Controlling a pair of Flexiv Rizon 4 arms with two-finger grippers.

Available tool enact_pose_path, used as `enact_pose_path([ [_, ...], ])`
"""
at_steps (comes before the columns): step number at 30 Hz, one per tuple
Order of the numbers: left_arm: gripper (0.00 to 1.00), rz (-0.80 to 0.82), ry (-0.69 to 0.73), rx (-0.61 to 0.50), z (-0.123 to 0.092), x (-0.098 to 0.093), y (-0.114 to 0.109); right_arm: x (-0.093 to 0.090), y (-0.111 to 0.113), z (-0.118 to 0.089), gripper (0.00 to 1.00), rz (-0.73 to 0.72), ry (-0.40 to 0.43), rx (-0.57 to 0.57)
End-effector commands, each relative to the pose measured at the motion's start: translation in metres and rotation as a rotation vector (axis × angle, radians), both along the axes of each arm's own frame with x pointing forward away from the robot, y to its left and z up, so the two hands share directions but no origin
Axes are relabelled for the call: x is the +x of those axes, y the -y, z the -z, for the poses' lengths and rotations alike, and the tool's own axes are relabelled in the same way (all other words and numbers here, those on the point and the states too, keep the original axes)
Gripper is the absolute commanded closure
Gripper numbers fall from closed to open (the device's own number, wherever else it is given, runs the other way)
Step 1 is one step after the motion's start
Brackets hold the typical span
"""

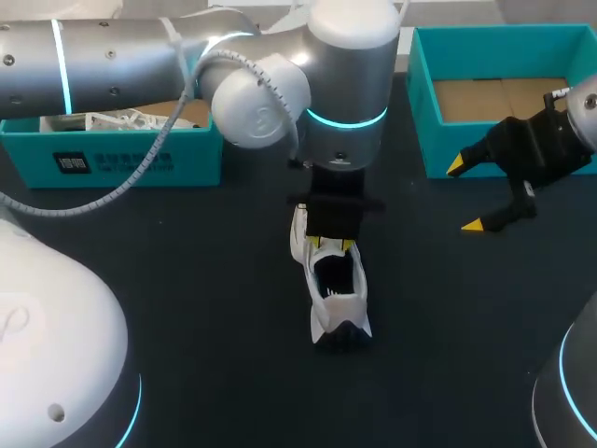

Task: Take the shoe out of the shoebox, open the shoe tongue, remove and reinsert the insole, then place the shoe into the shoebox

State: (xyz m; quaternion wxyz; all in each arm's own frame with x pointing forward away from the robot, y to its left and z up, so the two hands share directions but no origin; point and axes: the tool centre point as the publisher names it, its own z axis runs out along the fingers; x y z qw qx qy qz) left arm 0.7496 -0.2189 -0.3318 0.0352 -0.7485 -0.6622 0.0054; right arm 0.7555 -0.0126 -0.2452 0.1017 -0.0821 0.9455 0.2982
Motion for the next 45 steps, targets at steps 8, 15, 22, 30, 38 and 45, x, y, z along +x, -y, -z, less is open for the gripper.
enact_pose_path([
  [8, 0.58, -0.058, 0.022, -0.046, -0.014, 0.018, -0.006, 0.001, -0.001, 0.001, 0.00, 0.000, 0.000, -0.003],
  [15, 0.60, -0.075, 0.022, -0.018, -0.004, 0.021, 0.001, 0.001, -0.001, 0.001, 0.00, 0.000, 0.000, -0.003],
  [22, 0.62, -0.063, 0.000, -0.025, 0.005, 0.002, 0.004, 0.001, -0.001, 0.001, 0.00, 0.000, 0.000, -0.003],
  [30, 0.62, -0.103, -0.025, -0.076, -0.004, -0.011, -0.001, 0.001, -0.001, 0.001, 0.00, 0.000, 0.000, -0.003],
  [38, 0.58, -0.398, 0.006, -0.158, -0.036, -0.024, -0.035, 0.001, -0.001, 0.001, 0.00, 0.000, 0.000, -0.003],
  [45, 0.00, -0.537, 0.069, -0.150, -0.037, -0.034, -0.046, 0.001, -0.001, 0.001, 0.00, 0.000, 0.000, -0.003],
])
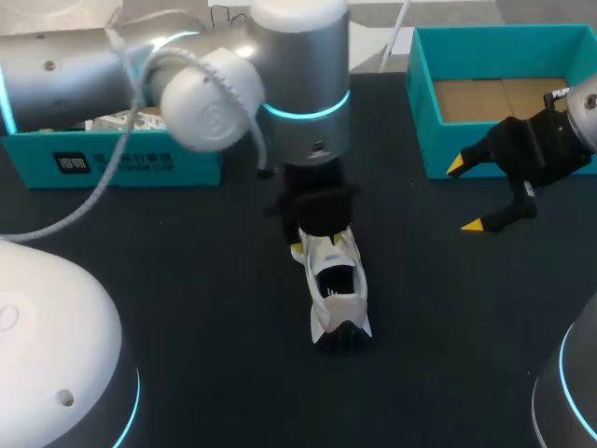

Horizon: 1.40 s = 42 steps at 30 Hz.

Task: Take the shoe out of the shoebox, open the shoe tongue, remove and reinsert the insole, then place the shoe into the shoebox

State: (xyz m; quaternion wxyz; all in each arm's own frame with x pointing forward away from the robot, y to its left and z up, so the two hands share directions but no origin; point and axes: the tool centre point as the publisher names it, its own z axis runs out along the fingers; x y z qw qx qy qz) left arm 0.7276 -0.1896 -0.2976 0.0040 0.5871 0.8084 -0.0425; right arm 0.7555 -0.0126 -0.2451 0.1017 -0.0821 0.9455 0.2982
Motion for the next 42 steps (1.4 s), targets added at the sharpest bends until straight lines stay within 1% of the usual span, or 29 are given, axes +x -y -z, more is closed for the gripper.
enact_pose_path([
  [1, 0.00, -0.101, 0.069, -0.040, -0.003, -0.012, -0.017, 0.001, -0.001, 0.001, 0.00, 0.000, -0.001, -0.003],
  [11, 0.00, -0.101, 0.069, -0.040, -0.003, -0.012, -0.017, 0.001, -0.001, 0.001, 0.00, 0.000, -0.001, -0.003],
  [13, 0.00, -0.366, 0.098, 0.005, -0.003, -0.017, -0.014, 0.001, -0.001, 0.001, 0.00, 0.000, -0.001, -0.003],
  [14, 0.00, -0.497, 0.090, 0.016, -0.003, -0.020, -0.014, 0.001, -0.001, 0.001, 0.00, 0.000, -0.001, -0.003],
  [15, 0.00, -0.652, 0.104, -0.012, -0.006, -0.025, -0.015, 0.001, -0.001, 0.001, 0.00, 0.000, -0.001, -0.003],
  [16, 0.00, -0.796, 0.008, -0.014, -0.009, -0.029, -0.017, 0.001, -0.001, 0.001, 0.00, 0.000, -0.001, -0.003],
  [18, 0.00, -1.188, -0.059, -0.050, -0.013, -0.030, -0.025, 0.001, -0.001, 0.001, 0.00, 0.000, -0.001, -0.003],
  [19, 0.00, -1.279, -0.056, -0.045, -0.013, -0.030, -0.026, 0.001, -0.001, 0.001, 0.00, 0.000, -0.001, -0.003],
  [20, 0.00, -1.279, -0.056, -0.045, -0.013, -0.030, -0.026, 0.001, -0.001, 0.001, 0.00, 0.000, -0.001, -0.003],
  [21, 0.00, -1.479, -0.101, -0.098, -0.015, -0.042, -0.029, 0.001, -0.001, 0.001, 0.00, 0.000, -0.001, -0.003],
  [40, 0.00, -1.479, -0.101, -0.098, -0.015, -0.042, -0.029, 0.001, -0.001, 0.001, 0.00, 0.000, -0.001, -0.003],
  [41, 0.00, -1.488, -0.095, -0.073, -0.014, -0.049, -0.023, 0.001, -0.001, 0.001, 0.00, 0.000, -0.001, -0.003],
  [42, 0.00, -1.476, -0.059, -0.080, -0.011, -0.055, -0.019, 0.001, -0.001, 0.001, 0.00, 0.000, -0.001, -0.003],
])
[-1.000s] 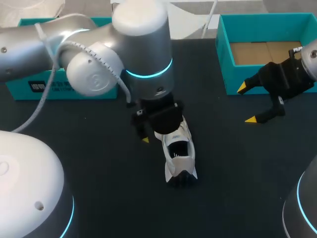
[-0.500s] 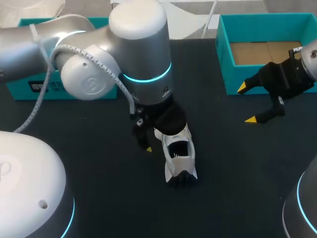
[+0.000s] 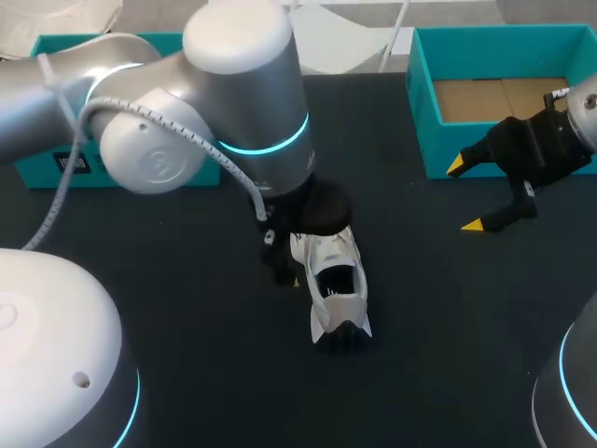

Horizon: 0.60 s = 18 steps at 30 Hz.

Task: Take the shoe out of the shoebox, open the shoe tongue, remove and reinsert the insole, then place the shoe into the shoebox

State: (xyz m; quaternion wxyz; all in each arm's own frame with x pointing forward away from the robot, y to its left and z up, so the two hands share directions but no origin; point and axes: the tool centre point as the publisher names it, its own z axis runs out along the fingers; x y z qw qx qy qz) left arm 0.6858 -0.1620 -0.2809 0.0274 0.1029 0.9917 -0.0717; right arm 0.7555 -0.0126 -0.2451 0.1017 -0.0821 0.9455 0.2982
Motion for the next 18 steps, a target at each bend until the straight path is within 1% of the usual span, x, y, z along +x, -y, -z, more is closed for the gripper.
enact_pose_path([
  [1, 0.00, -0.406, -0.052, -0.007, 0.008, -0.020, 0.013, 0.001, -0.001, 0.001, 0.00, 0.000, -0.001, -0.003],
  [2, 0.00, -0.402, -0.064, -0.006, 0.010, -0.026, 0.017, 0.001, -0.001, 0.001, 0.00, 0.000, -0.001, -0.003],
  [5, 0.00, -0.390, -0.033, 0.031, 0.016, -0.042, 0.031, 0.001, -0.001, 0.001, 0.00, 0.000, -0.001, -0.003],
  [6, 0.00, -0.396, -0.060, 0.018, 0.016, -0.048, 0.036, 0.001, -0.001, 0.001, 0.00, 0.000, -0.001, -0.003],
  [8, 0.00, -0.381, -0.046, 0.019, 0.018, -0.056, 0.043, 0.001, -0.001, 0.001, 0.00, 0.000, -0.001, -0.003],
  [10, 0.00, -0.412, -0.042, 0.011, 0.022, -0.063, 0.052, 0.001, -0.001, 0.001, 0.00, 0.000, -0.001, -0.003],
  [14, 0.00, -0.475, -0.056, -0.008, 0.035, -0.061, 0.064, 0.001, -0.001, 0.001, 0.00, 0.000, -0.001, -0.003],
  [18, 0.00, -0.442, -0.099, 0.003, 0.050, -0.055, 0.075, 0.001, -0.001, 0.001, 0.00, 0.000, -0.001, -0.003],
])
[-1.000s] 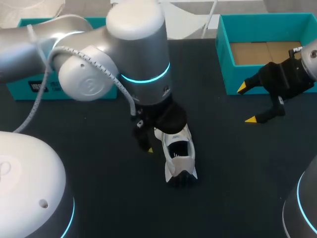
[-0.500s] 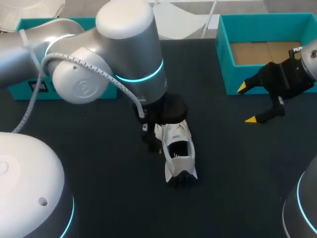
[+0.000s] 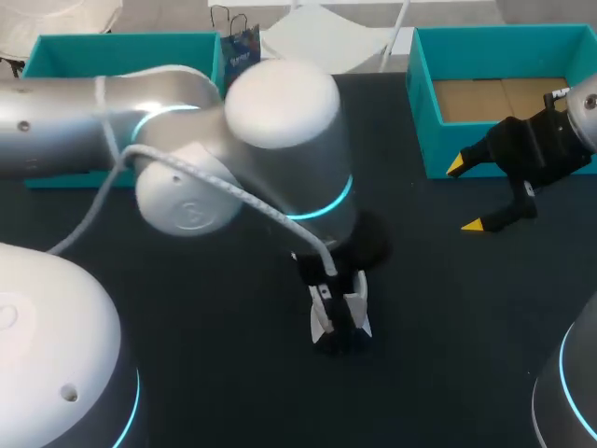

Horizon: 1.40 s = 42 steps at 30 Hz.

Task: Take the shoe out of the shoebox, open the shoe tongue, remove and reinsert the insole, then place the shoe into the shoebox

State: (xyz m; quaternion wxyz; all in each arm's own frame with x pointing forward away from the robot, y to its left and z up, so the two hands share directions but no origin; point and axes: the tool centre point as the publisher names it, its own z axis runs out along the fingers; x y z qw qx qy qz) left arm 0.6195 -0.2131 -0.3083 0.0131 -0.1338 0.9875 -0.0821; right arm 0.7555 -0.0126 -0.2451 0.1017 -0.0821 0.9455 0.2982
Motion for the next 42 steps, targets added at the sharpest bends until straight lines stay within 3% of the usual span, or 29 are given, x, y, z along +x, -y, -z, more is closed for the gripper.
enact_pose_path([
  [1, 0.00, 0.051, -0.046, 0.032, 0.027, 0.012, 0.027, 0.001, -0.001, 0.001, 0.00, 0.000, -0.001, -0.003],
  [9, 0.00, 0.175, -0.034, 0.074, 0.054, 0.014, 0.033, 0.001, -0.001, 0.001, 0.00, 0.000, -0.001, -0.003],
  [17, 0.00, 0.174, -0.077, 0.126, 0.081, 0.010, 0.024, 0.001, -0.001, 0.001, 0.00, 0.000, -0.001, -0.003],
  [18, 0.13, 0.177, -0.078, 0.128, 0.083, 0.010, 0.023, 0.001, -0.001, 0.001, 0.00, 0.000, -0.001, -0.003],
  [19, 0.45, 0.173, -0.084, 0.133, 0.084, 0.010, 0.022, 0.001, -0.001, 0.001, 0.00, 0.000, -0.001, -0.003],
  [20, 0.51, 0.173, -0.086, 0.135, 0.085, 0.010, 0.021, 0.001, -0.001, 0.001, 0.00, 0.000, -0.001, -0.003],
  [21, 0.67, 0.175, -0.095, 0.134, 0.085, 0.010, 0.020, 0.001, -0.001, 0.001, 0.00, 0.000, -0.001, -0.003],
  [22, 0.67, 0.175, -0.095, 0.134, 0.085, 0.010, 0.020, 0.001, -0.001, 0.001, 0.00, 0.000, -0.001, -0.003],
  [23, 1.00, 0.181, -0.107, 0.136, 0.085, 0.011, 0.017, 0.001, -0.001, 0.001, 0.00, 0.000, -0.001, -0.003],
  [26, 1.00, 0.214, -0.134, 0.145, 0.082, 0.010, 0.012, 0.001, -0.001, 0.001, 0.00, 0.000, -0.001, -0.003],
  [32, 1.00, 0.331, -0.240, 0.180, 0.046, 0.009, -0.005, 0.001, -0.001, 0.001, 0.00, 0.000, -0.001, -0.003],
  [35, 1.00, 0.391, -0.315, 0.211, 0.010, 0.009, -0.017, 0.001, -0.001, 0.001, 0.00, 0.000, -0.001, -0.003],
  [40, 1.00, 0.370, -0.308, 0.206, -0.027, 0.019, -0.027, 0.001, -0.001, 0.001, 0.00, 0.000, -0.001, -0.003],
  [42, 1.00, 0.373, -0.304, 0.185, -0.058, 0.028, -0.034, 0.001, -0.001, 0.001, 0.00, 0.000, -0.001, -0.003],
])
